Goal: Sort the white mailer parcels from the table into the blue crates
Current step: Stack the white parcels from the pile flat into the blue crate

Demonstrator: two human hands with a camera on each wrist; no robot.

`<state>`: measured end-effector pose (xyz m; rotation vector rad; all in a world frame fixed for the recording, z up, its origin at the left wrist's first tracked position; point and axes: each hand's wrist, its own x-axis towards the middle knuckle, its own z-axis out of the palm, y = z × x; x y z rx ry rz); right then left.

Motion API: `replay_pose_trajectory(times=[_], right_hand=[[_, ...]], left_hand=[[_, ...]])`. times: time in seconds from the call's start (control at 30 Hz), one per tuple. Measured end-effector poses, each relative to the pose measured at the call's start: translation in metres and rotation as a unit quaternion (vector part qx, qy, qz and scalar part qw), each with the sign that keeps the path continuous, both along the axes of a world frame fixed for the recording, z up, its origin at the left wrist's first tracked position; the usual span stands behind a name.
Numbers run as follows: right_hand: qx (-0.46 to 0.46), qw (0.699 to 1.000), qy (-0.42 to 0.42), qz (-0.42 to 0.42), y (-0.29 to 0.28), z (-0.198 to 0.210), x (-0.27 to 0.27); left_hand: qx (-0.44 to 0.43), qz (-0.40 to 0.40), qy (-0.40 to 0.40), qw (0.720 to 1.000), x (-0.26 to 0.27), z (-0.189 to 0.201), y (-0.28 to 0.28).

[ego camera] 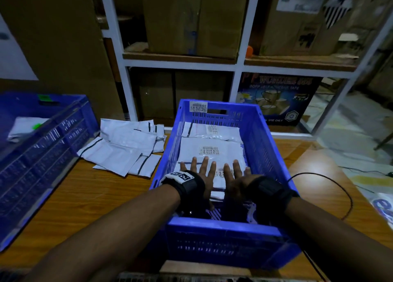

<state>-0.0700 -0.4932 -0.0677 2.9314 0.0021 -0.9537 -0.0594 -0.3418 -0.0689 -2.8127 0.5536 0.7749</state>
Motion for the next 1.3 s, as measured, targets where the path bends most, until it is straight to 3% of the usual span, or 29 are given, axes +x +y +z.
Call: replay_pose_trajectory(times=[0.07,0.2,0.4,0.6,0.83,1.07,1.3], right_hand=[[0.041,0.999,-0.014,-0.005,-0.004,0.007,0.005],[0.038,0.997,-0.067,0.027,-0.001,0.052,0.019],[0.053,0.945,-0.296,0.129,0.017,0.122,0.036],[0.069,0.94,-0.29,0.164,0.071,0.159,0.056],[0.005,0.944,-0.25,0.217,0.154,0.192,0.086],[-0.004,0.958,-0.195,0.211,0.268,0.184,0.11],[0.009,0.965,-0.153,0.215,0.339,0.104,0.121]], left_hand=[[0.016,-0.015,-0.006,1.0,0.002,0.014,-0.003],[0.015,-0.042,-0.01,0.999,0.01,0.072,-0.007],[-0.058,-0.008,-0.146,0.988,0.024,0.135,0.016],[-0.118,0.027,-0.27,0.955,0.033,0.149,0.081],[-0.107,0.028,-0.271,0.956,0.047,0.13,0.187],[-0.057,0.036,-0.191,0.979,0.075,0.108,0.299],[-0.071,0.043,-0.118,0.99,0.102,0.076,0.358]])
